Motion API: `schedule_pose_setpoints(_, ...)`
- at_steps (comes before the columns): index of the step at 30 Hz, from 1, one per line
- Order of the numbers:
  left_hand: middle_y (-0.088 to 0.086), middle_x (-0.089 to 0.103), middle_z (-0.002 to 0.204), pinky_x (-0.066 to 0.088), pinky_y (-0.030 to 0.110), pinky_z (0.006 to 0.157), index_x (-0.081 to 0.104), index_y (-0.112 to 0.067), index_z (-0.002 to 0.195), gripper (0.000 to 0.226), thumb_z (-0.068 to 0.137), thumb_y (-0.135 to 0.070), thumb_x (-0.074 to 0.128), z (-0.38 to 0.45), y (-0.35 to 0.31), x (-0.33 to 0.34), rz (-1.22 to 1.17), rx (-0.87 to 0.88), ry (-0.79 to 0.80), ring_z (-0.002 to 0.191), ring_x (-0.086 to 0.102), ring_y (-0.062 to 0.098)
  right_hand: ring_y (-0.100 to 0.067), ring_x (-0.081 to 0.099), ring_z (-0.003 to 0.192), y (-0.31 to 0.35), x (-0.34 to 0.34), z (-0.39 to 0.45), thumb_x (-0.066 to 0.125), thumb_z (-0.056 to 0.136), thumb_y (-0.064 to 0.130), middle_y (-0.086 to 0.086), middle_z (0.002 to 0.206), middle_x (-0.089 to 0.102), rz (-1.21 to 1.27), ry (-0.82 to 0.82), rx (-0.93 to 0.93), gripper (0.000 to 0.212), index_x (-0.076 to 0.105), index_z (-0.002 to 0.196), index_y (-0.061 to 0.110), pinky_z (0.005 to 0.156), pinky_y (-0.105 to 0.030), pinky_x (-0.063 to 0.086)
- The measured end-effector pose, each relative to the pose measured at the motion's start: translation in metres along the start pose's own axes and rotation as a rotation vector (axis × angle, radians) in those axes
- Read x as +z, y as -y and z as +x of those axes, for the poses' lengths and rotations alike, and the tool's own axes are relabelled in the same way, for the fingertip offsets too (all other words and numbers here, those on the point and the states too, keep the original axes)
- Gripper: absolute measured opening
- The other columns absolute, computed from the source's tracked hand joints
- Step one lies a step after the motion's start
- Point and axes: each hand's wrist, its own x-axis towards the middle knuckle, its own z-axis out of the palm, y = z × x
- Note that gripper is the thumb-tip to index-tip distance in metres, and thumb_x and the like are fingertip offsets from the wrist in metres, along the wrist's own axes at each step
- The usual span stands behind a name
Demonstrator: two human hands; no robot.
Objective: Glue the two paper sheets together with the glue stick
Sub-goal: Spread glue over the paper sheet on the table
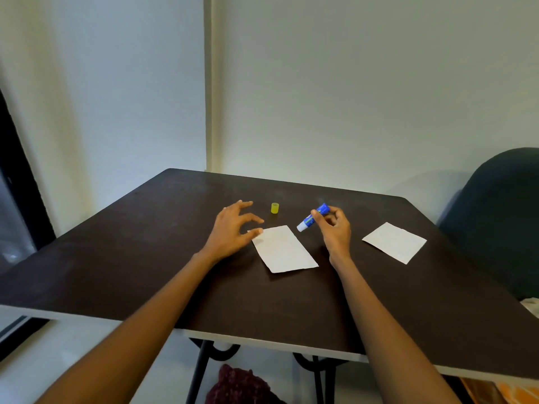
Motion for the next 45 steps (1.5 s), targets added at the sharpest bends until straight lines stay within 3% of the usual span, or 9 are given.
schedule_pose_setpoints(7, 0.002, 0.011, 0.158, -0.003, 0.052, 0.114, 0.060, -0.041, 0.117, 0.035, 0.083, -0.047, 0.062, 0.026, -0.015, 0.039, 0.126, -0.037, 0.226, 0.146, -0.003, 0.024, 0.009, 0.058, 0.065, -0.004, 0.000, 0.003, 0.074, 0.078, 0.029, 0.008, 0.078, 0.065, -0.041, -0.012, -0.024, 0.016, 0.064, 0.087, 0.021, 0.059, -0.002, 0.041)
schedule_pose_setpoints(13, 0.000, 0.002, 0.159, -0.012, 0.053, 0.111, 0.061, -0.044, 0.114, 0.032, 0.083, -0.053, 0.057, 0.030, -0.006, 0.048, 0.128, -0.040, 0.327, 0.145, -0.013, 0.023, -0.010, 0.065, 0.079, -0.006, 0.010, 0.007, 0.076, 0.073, 0.040, 0.000, 0.084, 0.070, -0.238, -0.060, -0.085, 0.028, 0.064, 0.088, 0.021, 0.080, -0.034, 0.054)
schedule_pose_setpoints(18, 0.000, -0.002, 0.159, -0.017, 0.054, 0.109, 0.059, -0.046, 0.116, 0.040, 0.080, -0.063, 0.053, 0.030, -0.006, 0.050, 0.170, -0.020, 0.324, 0.144, -0.016, 0.023, -0.019, 0.064, 0.088, 0.001, 0.038, 0.008, 0.073, 0.075, 0.044, 0.001, 0.085, 0.070, -0.357, -0.070, -0.151, 0.032, 0.064, 0.092, 0.019, 0.089, -0.049, 0.049)
schedule_pose_setpoints(26, 0.001, 0.001, 0.159, -0.018, 0.054, 0.108, 0.059, -0.045, 0.115, 0.045, 0.077, -0.067, 0.053, 0.027, -0.009, 0.050, 0.162, -0.038, 0.322, 0.145, -0.014, 0.023, -0.021, 0.063, 0.091, -0.001, 0.050, 0.011, 0.071, 0.077, 0.045, -0.001, 0.089, 0.071, -0.518, -0.055, -0.182, 0.034, 0.064, 0.095, 0.016, 0.093, -0.046, 0.043)
schedule_pose_setpoints(45, 0.007, 0.010, 0.158, -0.017, 0.057, 0.108, 0.055, -0.040, 0.121, 0.051, 0.080, -0.070, 0.044, 0.026, -0.017, 0.046, 0.327, -0.094, 0.298, 0.146, -0.005, 0.028, -0.019, 0.061, 0.090, 0.006, 0.028, -0.008, 0.072, 0.077, 0.045, 0.001, 0.085, 0.069, -0.544, -0.006, -0.215, 0.033, 0.064, 0.096, 0.019, 0.093, -0.050, 0.045)
